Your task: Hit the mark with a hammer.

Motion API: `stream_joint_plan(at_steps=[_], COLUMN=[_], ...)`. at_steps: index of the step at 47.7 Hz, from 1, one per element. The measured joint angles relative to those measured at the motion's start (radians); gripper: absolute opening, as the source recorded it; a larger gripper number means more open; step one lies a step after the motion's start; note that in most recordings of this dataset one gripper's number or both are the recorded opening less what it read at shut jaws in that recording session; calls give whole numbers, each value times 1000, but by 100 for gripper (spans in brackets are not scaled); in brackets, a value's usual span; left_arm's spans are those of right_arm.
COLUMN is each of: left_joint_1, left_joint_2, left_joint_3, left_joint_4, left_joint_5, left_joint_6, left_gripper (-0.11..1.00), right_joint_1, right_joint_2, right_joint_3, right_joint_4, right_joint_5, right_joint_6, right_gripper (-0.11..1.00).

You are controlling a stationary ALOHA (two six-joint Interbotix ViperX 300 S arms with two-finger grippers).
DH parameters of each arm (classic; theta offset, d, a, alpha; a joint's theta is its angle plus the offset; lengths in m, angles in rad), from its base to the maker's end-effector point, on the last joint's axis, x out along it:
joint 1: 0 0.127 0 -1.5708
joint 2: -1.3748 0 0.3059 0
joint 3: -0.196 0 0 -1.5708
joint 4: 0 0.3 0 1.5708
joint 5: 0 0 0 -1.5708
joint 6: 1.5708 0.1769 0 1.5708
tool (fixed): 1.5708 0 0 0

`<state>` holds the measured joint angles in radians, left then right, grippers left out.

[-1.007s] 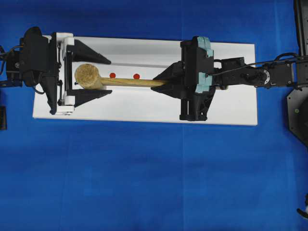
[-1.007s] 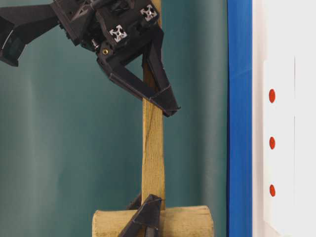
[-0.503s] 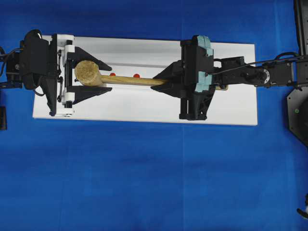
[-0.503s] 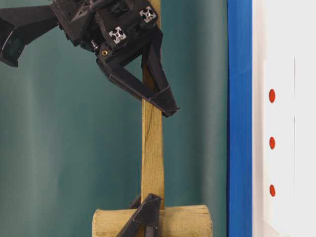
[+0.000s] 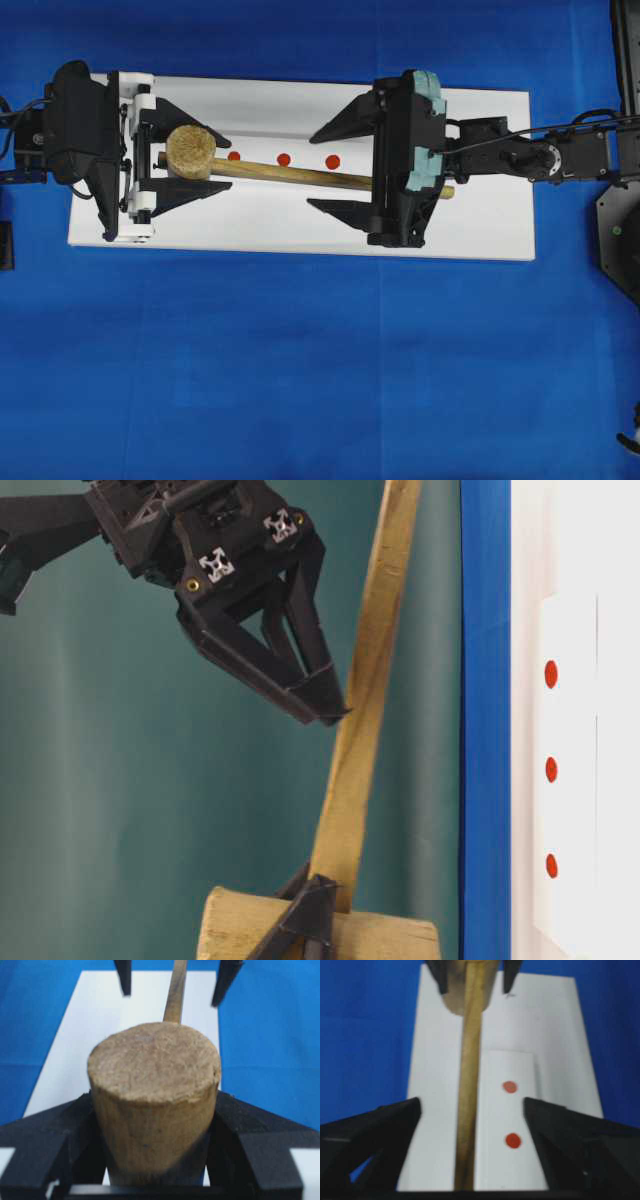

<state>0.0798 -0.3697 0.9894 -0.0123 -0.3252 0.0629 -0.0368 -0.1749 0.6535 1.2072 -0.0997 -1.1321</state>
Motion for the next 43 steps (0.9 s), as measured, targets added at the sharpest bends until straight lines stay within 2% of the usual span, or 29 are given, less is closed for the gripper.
stream_joint_plan(at_steps=[7, 13, 29, 32, 35, 43], left_joint_1=[0, 2, 2, 2, 0, -3], left_joint_2=[0, 0, -6, -9, -12, -28], left_joint_3=[0, -15, -46, -46, -46, -46], left_joint_4=[-3, -3, -3, -5, -5, -3], left_joint_5=[21, 38, 46, 46, 46, 46], left_joint_6=[-71, -184, -620, -709, -830, -1045], left_gripper=[44, 44, 44, 44, 44, 44], right_joint_1=[0, 0, 0, 0, -2, 0], right_joint_2=[-2, 0, 0, 0, 0, 0], right_joint_3=[-2, -2, -2, -2, -2, -2], right_joint_4=[0, 0, -17, -23, -28, -35], right_joint_5=[-6, -6, -6, -6, -6, -6], right_joint_6=[-3, -2, -5, -5, -5, -5], right_gripper=[92, 92, 92, 92, 92, 92])
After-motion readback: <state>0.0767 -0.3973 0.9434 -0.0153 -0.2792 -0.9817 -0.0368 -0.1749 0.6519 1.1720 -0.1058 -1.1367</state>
